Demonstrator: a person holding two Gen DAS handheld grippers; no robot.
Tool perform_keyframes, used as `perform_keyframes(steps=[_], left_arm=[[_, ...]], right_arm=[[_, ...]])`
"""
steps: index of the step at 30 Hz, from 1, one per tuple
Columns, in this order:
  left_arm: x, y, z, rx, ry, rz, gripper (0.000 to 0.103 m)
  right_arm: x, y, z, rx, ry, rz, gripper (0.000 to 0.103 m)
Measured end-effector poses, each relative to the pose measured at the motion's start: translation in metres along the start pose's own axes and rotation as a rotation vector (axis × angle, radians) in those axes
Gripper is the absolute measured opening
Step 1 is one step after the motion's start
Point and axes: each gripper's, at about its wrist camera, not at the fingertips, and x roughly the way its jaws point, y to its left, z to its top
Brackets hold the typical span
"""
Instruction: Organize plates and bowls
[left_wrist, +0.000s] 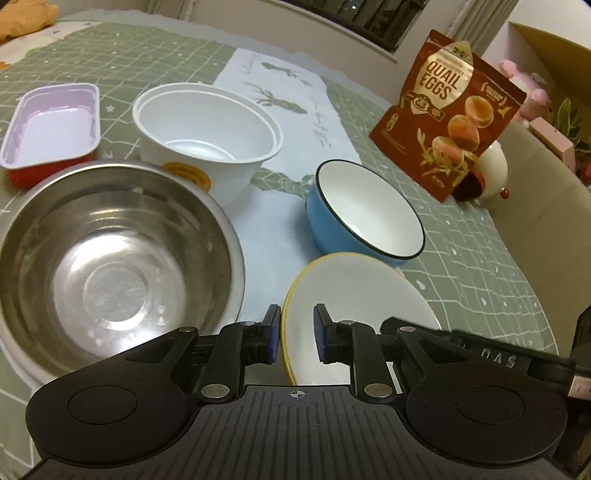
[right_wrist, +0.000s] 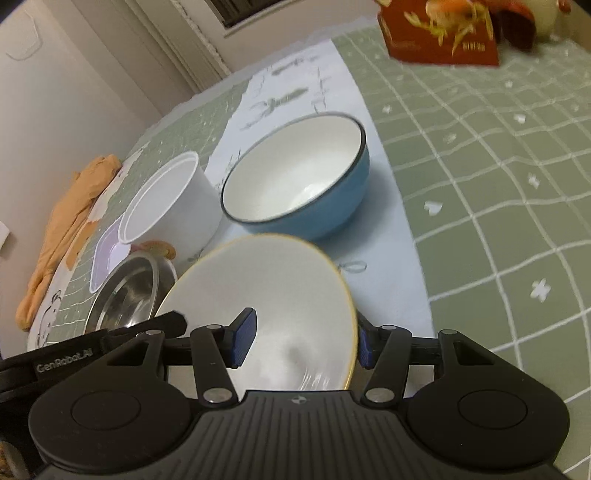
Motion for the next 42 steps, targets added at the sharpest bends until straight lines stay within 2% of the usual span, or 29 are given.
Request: perform_keyframes(steps=[7,14,19,28,30,33,36,38,39,41,42], left_arm=[[0.007,0.000,-0.010,0.000,0.084,0.003,0.021],[0.019,-0.009,0.001,0.062,0.060,-0.002,0.025],[0.024,-0.012,0.004,0.089,0.047,-0.011,0.025],[0.021,-0.007,0.002,0.068,0.056,-0.031,0.023],[0.015,-0.002,0.002,0.054,0.044,-0.038,0.023],[0.000,0.002,0.006,0.051,-0.023,-0.026,0.023],[-0.008,0.001,0.028,0.053,-0.066,-0.033,0.024],[-0.003,-0.006,0.052,0.083,-0.035,-0.048,0.024],[0.004,-0.009,0.065,0.094,-0.002,-0.073,0.024],[0.025,-0.018,0.093,0.120,0.090,-0.135,0.024],[0.036,-0.022,0.103,0.126,0.123,-0.141,0.024]], right_arm=[[0.001,-0.005,-0.001,0.023,0.014,0.021,0.052],[0.002,-0.014,0.003,0.080,-0.002,0.038,0.051],[0.002,-0.013,0.006,0.071,-0.018,0.017,0.051],[0.004,-0.015,0.005,0.055,-0.003,0.031,0.055],[-0.004,-0.015,0.006,0.052,-0.033,0.026,0.055],[-0.022,-0.013,0.010,0.027,-0.116,-0.006,0.057],[-0.042,-0.011,0.022,0.007,-0.230,-0.094,0.062],[-0.051,-0.011,0.041,0.028,-0.288,-0.142,0.066],[-0.054,-0.014,0.053,0.056,-0.293,-0.141,0.068],[-0.047,-0.021,0.081,0.089,-0.231,-0.098,0.082],[-0.038,-0.027,0.093,0.102,-0.194,-0.071,0.083]])
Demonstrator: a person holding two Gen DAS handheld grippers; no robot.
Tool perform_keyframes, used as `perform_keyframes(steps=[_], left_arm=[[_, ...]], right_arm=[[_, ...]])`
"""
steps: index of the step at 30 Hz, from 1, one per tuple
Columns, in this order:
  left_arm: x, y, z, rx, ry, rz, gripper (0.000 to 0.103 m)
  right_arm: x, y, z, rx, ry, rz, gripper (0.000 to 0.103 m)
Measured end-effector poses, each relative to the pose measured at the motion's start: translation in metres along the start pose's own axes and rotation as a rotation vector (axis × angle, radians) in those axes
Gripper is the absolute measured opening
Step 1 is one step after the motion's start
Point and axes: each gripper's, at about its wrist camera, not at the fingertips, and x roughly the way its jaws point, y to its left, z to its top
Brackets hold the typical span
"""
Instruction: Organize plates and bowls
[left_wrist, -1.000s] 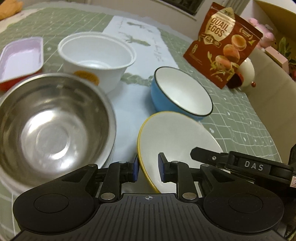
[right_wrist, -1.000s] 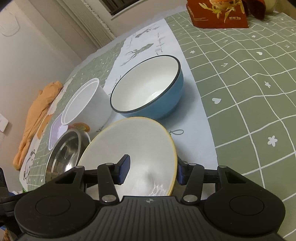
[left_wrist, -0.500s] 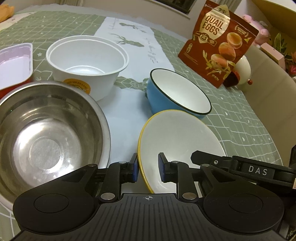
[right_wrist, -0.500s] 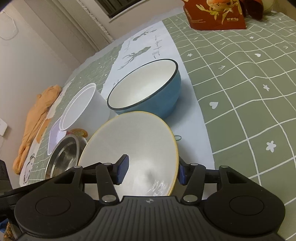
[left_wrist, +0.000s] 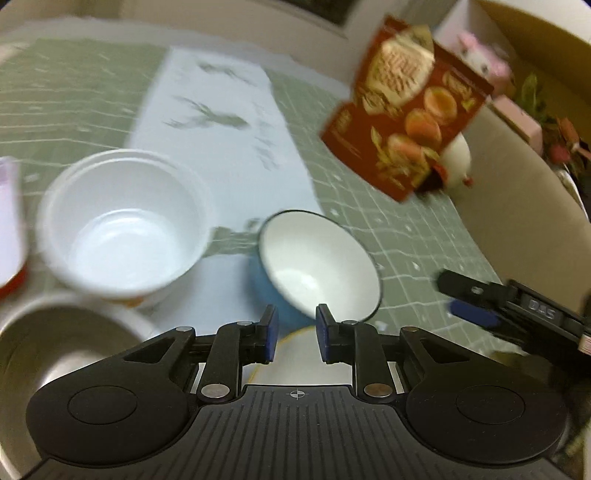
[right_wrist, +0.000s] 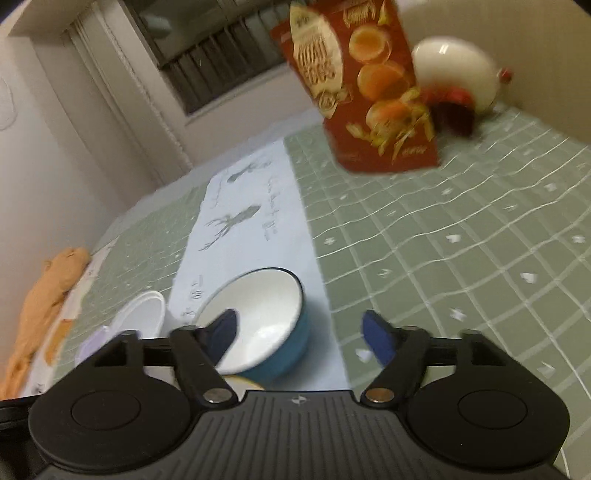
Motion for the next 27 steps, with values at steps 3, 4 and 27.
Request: perform_keyframes(steps=[3,4,27], left_arm=[[0.025,0.000,0.026,0.005,0.034,0.045,0.024],[0.030,0.001,0.031,0.013,0.029,0.060,0.024],[0.147,-0.014,0.034,0.212,0.185,0.188,0.039]], right_arm=[[0.039,-0.025,0.012,0.151,0.060,-0.035,0.083],[0.050,-0.033,0.011,0.174,0.087,-0.020,0.082],[0.139,-0.035,-0.003,0.149,0.289,0.141,0.043]])
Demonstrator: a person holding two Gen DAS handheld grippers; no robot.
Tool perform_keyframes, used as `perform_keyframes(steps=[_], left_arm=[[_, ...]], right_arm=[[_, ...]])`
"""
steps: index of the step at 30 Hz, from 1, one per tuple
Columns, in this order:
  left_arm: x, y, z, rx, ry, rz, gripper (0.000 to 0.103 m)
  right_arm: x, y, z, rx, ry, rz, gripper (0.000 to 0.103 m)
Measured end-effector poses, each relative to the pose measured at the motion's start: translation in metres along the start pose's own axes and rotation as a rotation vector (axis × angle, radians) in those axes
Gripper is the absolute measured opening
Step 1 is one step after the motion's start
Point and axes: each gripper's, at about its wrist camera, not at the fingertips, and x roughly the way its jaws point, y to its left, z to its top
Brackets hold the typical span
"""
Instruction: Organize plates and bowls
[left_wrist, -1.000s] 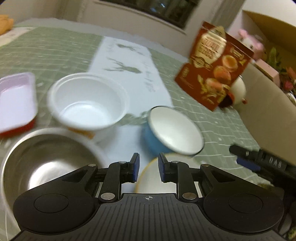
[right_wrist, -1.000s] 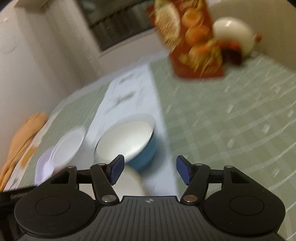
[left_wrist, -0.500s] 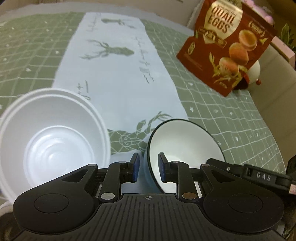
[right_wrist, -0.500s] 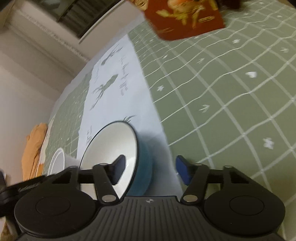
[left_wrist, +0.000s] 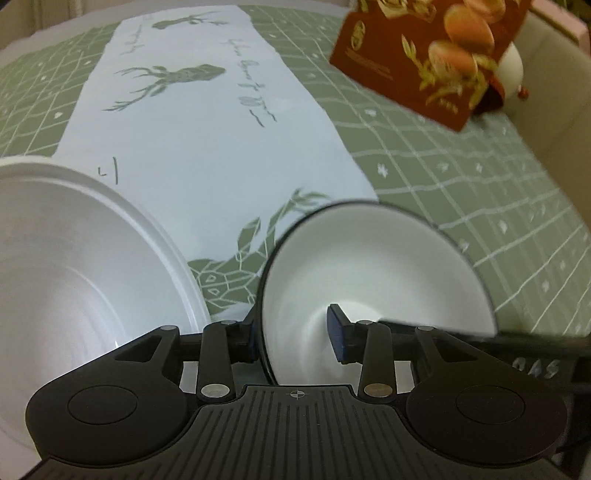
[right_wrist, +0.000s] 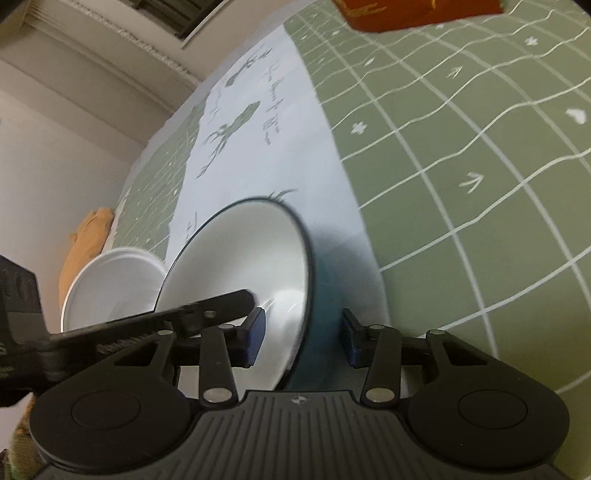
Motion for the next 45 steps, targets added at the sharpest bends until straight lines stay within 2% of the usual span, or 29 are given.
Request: perform_keyframes(steps=[2,6,8,13,19,30,33,38,45], left_arm=[[0.000,-0.003,-0.002,0.022,0.004,0.013,0.038],[-0.012,-0.005,-0.002,0.008,-0.008,-0.025,0.037],[-0.020,-0.013,-0.002,0.042,-0.030,-0.005,0.037],[-0.030,-0.016,0.001,0.038,-0.065,-0.004,0.037],[-0.047,-0.021,-0.003,0.043,-0.106,0.004,0.037],[-0.110,-0.031,-0.030,0.011,-0.187,-0.029,0.037],[-0.128,-0.037,-0.041,0.004,-0.205,-0.013,0.038],[-0.145,-0.044,-0.062,-0.022,-0.168,0.027,0.038],[-0.139,-0.041,-0.088,-0.063,-0.087,0.044,0.038]], right_arm=[[-0.001,0.000,0.000,-0.004,-0.006,0.000,0.043],[-0.009,0.003,-0.002,-0.002,-0.040,-0.027,0.043],[-0.014,0.008,-0.003,-0.018,-0.062,-0.039,0.044],[-0.021,0.009,-0.003,0.005,-0.080,-0.008,0.044],[-0.038,0.023,-0.009,-0.048,-0.128,-0.006,0.044],[-0.095,0.057,-0.033,-0.113,-0.215,0.013,0.044],[-0.112,0.067,-0.044,-0.141,-0.228,0.019,0.044],[-0.125,0.076,-0.065,-0.169,-0.218,0.028,0.045],[-0.117,0.069,-0.087,-0.176,-0.150,0.029,0.045]])
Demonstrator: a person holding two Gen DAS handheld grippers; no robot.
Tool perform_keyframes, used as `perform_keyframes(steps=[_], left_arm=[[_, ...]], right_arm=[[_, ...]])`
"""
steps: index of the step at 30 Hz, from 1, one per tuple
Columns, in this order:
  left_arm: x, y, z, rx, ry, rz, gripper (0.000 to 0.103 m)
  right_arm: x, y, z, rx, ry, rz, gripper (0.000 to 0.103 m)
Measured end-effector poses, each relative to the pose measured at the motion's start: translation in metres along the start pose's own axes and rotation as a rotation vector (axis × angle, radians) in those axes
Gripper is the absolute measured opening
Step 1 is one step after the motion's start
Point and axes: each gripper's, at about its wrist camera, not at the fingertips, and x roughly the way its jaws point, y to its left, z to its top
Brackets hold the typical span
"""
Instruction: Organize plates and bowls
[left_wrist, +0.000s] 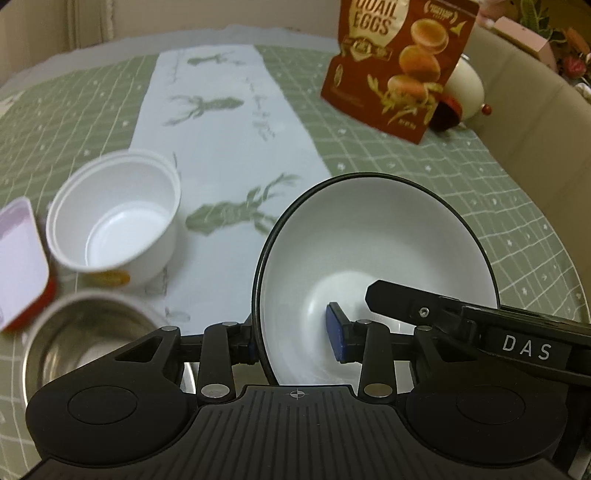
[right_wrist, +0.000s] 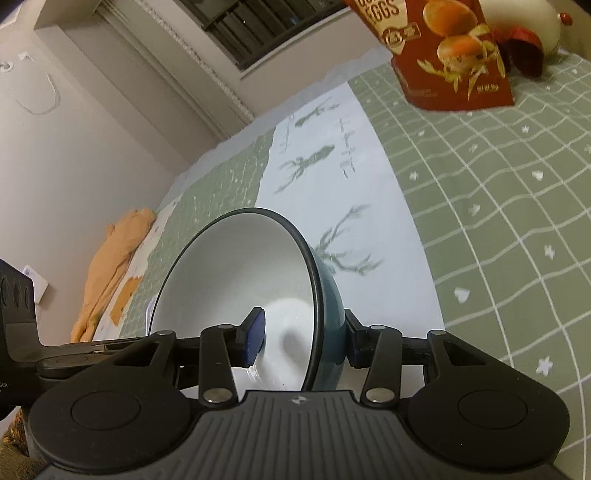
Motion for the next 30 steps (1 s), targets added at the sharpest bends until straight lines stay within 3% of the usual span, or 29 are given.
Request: perform_keyframes(steps=[10,14,18,30], left_arm=[[0.013,0.016,-0.028,-0.053,0.104,0.005,0.037],[0.019,0.021,-0.034,-0.069,0.134,-0.022,0.032],[0.021,0.026,-0.037,-0.079,0.136,-0.046,0.026],[0.021,0.028,-0.035,-0.090,0.137,-0.053,0.025]], right_arm=[[0.022,-0.004,-0.021,-0.002,0.124,-0.009,0.045],[0.027,-0.004,-0.024,-0.014,0.144,-0.035,0.045],[0.031,-0.007,-0.027,-0.027,0.159,-0.066,0.045],[0.029,-0.006,-0.032,-0.065,0.162,-0.085,0.046]])
